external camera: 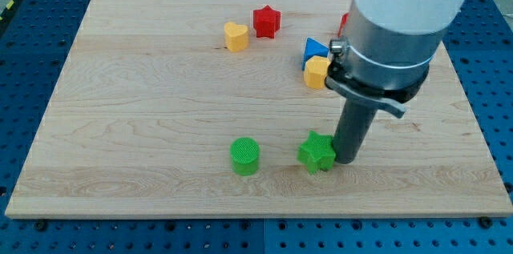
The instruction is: Move the green star towards bottom center
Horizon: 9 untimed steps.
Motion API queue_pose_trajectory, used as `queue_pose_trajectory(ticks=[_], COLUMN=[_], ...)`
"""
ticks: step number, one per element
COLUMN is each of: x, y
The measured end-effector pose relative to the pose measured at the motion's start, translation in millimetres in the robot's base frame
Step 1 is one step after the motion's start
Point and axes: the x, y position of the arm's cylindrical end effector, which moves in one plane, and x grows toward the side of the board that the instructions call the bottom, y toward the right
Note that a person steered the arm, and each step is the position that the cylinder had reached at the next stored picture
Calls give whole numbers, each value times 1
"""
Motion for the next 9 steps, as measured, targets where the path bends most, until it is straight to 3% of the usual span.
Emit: queue_pose_trajectory(ticks=[2, 4, 6, 9], x=[9, -44, -46, -32], y=[-26, 0, -59, -64])
